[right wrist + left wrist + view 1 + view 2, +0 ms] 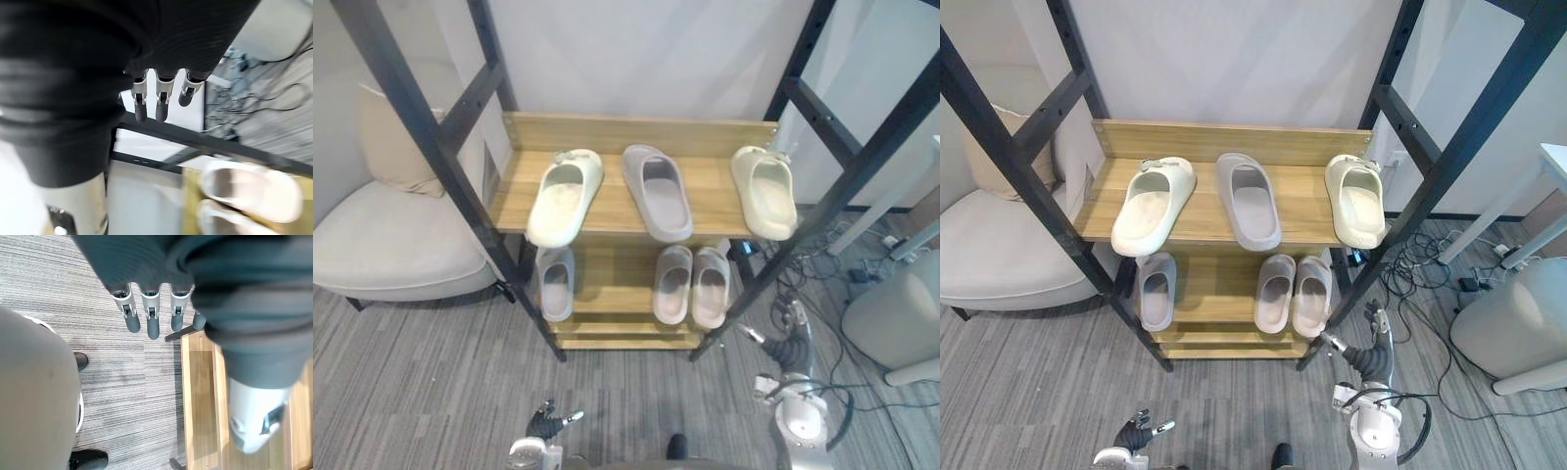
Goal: Organize the slippers on the shoe rack
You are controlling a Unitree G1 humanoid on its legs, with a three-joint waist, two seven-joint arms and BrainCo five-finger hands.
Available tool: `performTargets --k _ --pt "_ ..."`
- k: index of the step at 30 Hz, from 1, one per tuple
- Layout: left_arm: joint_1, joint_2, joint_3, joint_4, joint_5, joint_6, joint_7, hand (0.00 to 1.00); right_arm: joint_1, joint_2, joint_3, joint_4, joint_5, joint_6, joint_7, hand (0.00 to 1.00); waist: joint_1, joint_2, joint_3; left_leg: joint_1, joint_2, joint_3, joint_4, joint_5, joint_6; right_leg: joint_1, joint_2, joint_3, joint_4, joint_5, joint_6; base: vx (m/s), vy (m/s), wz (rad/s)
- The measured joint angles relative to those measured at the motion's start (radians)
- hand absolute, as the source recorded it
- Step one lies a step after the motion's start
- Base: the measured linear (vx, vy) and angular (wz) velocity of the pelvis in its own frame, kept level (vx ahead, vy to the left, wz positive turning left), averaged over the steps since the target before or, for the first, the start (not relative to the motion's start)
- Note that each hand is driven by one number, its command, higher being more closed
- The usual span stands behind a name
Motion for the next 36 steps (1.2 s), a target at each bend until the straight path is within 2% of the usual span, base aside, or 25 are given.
performTargets --k 6,14,18,22,31,36 --pt "-0.002 0.001 -0.009 -0.002 0.024 -0.006 -0.023 0.00 -0.108 -0.018 0.002 -0.099 -0.019 -0.039 -0.002 0.00 0.002 0.000 0.000 -0.003 -0.004 -0.016 0.001 0.000 0.001 0.005 -0.004 -0.011 0.000 0.000 0.000 0.01 -0.010 0.04" --pt "-0.002 0.000 -0.015 -0.010 0.030 -0.018 -0.038 0.00 -0.248 -0.084 0.014 -0.123 -0.020 -0.055 -0.015 0.00 0.015 -0.001 0.000 -0.014 -0.015 -0.068 0.002 0.009 0.014 0.026 -0.021 -0.057 0.001 -0.002 0.003 -0.03 -0.011 0.20" --pt "-0.002 0.000 -0.015 -0.013 0.044 -0.018 -0.040 0.00 -0.303 -0.094 0.014 -0.123 -0.019 -0.056 -0.019 0.00 0.022 -0.002 0.001 -0.015 -0.021 -0.090 -0.005 0.010 0.017 0.042 -0.027 -0.078 0.001 -0.008 0.012 -0.02 -0.008 0.18" --pt "-0.002 0.001 -0.017 -0.023 0.047 -0.018 -0.043 0.00 -0.378 -0.137 0.013 -0.112 -0.019 -0.057 -0.033 0.00 0.030 -0.008 0.004 -0.014 -0.036 -0.124 -0.033 0.024 0.022 0.050 -0.037 -0.112 0.001 -0.020 0.026 0.03 -0.003 0.25" --pt "-0.001 0.009 -0.016 -0.043 0.046 -0.017 -0.061 0.00 -0.659 -0.210 0.004 0.111 -0.037 -0.022 -0.103 0.00 0.038 -0.023 0.012 -0.033 -0.046 -0.167 -0.030 0.028 0.022 0.052 -0.041 -0.147 0.001 -0.021 0.027 0.04 0.012 0.15" --pt "-0.001 0.011 -0.016 -0.050 0.045 -0.018 -0.061 0.00 -0.745 -0.236 0.004 0.196 -0.039 0.001 -0.126 0.00 0.046 -0.029 0.015 -0.046 -0.047 -0.186 -0.029 0.028 0.022 0.051 -0.042 -0.169 0.001 -0.022 0.026 -0.02 -0.005 0.11"
